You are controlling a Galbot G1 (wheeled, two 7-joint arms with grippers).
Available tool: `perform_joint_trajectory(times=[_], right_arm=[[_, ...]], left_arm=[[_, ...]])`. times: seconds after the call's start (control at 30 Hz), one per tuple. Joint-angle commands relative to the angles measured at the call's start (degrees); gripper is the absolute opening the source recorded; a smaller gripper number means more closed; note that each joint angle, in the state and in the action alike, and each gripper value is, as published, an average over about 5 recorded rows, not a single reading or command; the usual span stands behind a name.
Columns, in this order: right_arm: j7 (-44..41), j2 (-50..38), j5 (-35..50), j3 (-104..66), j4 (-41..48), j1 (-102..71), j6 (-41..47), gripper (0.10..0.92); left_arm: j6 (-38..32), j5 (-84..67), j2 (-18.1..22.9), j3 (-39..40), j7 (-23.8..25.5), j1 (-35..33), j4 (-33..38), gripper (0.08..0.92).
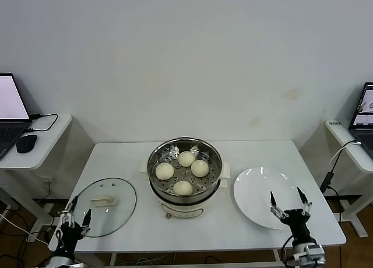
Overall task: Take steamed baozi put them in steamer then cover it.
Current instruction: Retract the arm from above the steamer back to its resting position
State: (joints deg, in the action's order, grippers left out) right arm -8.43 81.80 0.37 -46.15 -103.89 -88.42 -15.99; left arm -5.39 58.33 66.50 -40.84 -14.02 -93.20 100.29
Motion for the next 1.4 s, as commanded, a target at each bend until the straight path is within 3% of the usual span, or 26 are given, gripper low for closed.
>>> perform_joint_trajectory(times=[0.03, 0.73, 1.23, 1.4], right_arm=[[0.3, 3.4, -2.1, -2.6, 0.1, -3.5, -1.6, 0.823], [0.5, 5.8, -3.9, -3.5, -0.7, -6.5, -2.3, 0.823], [0.0, 5.9, -4.6, -3.2, 0.2, -6.4, -2.5, 0.823], [-0.1, 5.9, -4.7, -3.0, 0.3, -6.4, -2.5, 0.822]], left_arm=[[-0.7, 13.0, -1.9, 4.4, -0.4, 4.5, -6.4, 0.823], [0.4, 10.4, -4.5, 10.3, 0.2, 19.7, -18.2, 0.823], [0.7, 9.1, -4.5, 11.2, 0.8, 23.7, -22.7, 0.823], [0.7, 9.1, -4.2, 11.5, 1.1, 24.1, -23.6, 0.761]])
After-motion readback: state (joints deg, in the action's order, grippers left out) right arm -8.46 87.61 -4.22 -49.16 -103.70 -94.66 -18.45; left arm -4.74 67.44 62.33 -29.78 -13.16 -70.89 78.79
